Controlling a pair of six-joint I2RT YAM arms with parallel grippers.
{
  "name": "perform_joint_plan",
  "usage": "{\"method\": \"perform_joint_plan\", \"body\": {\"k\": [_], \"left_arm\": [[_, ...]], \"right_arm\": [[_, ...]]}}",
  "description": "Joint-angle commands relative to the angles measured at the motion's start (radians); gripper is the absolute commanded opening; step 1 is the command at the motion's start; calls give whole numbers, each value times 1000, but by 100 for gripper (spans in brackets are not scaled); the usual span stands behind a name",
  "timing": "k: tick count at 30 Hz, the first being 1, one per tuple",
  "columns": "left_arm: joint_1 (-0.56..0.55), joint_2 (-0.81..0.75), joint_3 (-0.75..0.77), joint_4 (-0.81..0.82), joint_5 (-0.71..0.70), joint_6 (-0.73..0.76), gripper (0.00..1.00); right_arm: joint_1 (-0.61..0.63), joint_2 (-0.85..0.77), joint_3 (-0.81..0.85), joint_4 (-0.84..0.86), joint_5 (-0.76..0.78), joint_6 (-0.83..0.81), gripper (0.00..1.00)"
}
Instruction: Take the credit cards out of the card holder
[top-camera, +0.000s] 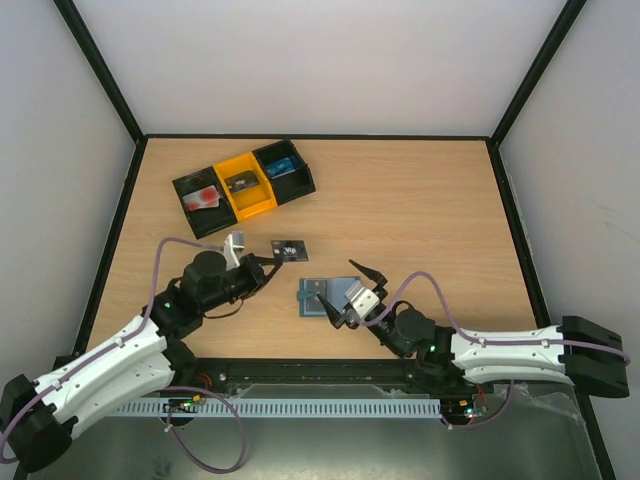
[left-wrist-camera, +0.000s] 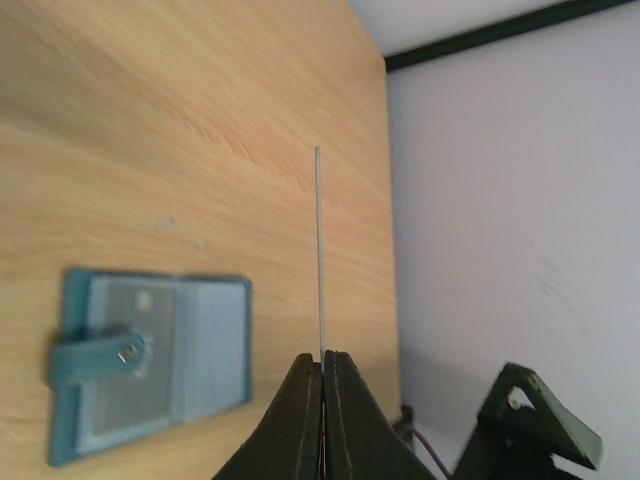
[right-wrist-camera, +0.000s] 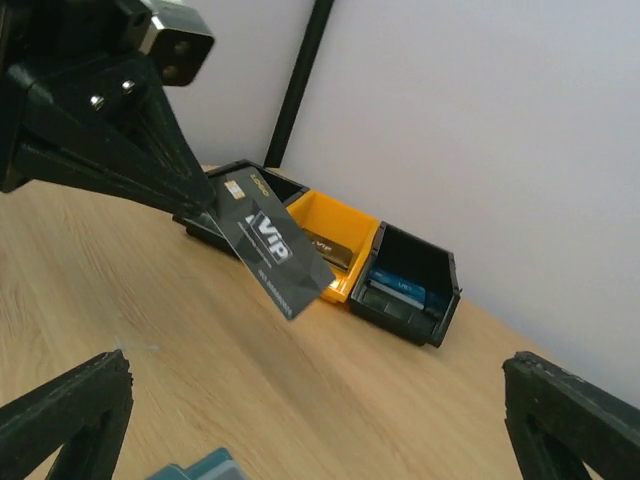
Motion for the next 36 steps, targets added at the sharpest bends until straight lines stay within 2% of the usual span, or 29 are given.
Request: {"method": "perform_joint_plan", "body": {"k": [1, 5, 11, 19, 22, 32, 36], "left_arm": [[44, 5, 87, -125, -139, 139, 3], [127, 59, 137, -173, -117, 208, 3], [304, 163, 186, -155, -44, 274, 3], [485, 414, 333, -169, -43, 404, 3], [516, 513, 409, -181, -38, 439, 3], [547, 733, 624, -190, -168, 508, 3], [586, 796, 649, -165, -116, 496, 3]], "right_arm": [[7, -75, 51, -184, 108, 362, 98], [7, -186, 28, -268, 122, 475, 98], [7, -353, -22, -337, 130, 639, 98], [7, -388, 33, -528, 132, 780, 98], [7, -384, 49, -575, 114, 808, 98], [7, -380, 128, -674, 17, 870, 98], [7, -368, 142, -693, 34, 873, 98]]}}
